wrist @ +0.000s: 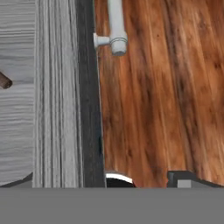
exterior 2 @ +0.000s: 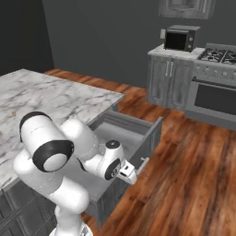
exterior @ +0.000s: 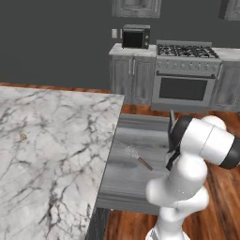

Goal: Pick the whisk from the drawer and place it on the counter.

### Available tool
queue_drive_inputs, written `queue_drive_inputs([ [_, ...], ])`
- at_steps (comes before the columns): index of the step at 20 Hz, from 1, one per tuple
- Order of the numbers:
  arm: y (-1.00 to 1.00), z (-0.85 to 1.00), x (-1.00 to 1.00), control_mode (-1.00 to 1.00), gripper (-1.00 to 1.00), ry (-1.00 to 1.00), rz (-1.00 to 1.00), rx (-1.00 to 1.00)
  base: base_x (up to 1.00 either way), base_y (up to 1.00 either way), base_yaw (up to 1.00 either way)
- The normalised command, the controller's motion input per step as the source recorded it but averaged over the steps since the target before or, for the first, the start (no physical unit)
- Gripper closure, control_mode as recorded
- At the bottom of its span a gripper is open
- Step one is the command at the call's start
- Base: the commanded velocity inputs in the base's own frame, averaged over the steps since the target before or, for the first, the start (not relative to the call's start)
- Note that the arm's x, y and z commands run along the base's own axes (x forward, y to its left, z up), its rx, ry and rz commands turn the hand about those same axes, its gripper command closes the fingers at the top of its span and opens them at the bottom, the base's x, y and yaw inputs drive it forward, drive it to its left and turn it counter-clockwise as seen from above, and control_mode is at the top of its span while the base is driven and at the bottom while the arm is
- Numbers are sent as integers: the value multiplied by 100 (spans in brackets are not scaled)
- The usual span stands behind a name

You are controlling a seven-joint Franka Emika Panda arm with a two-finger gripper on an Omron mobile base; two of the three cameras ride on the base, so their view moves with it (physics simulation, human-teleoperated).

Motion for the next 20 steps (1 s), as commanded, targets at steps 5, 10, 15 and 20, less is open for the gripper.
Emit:
queue_drive_inputs([
  [5,-61,74,-14,-100,-100,-6,-3,13,0,0,0],
  [10,-1,100,21,-100,-100,1,0,21,0,0,0],
  [15,16,100,42,-100,-100,21,0,9,0,0,0],
  [20,41,100,35,-100,-100,15,22,-4,0,0,0],
])
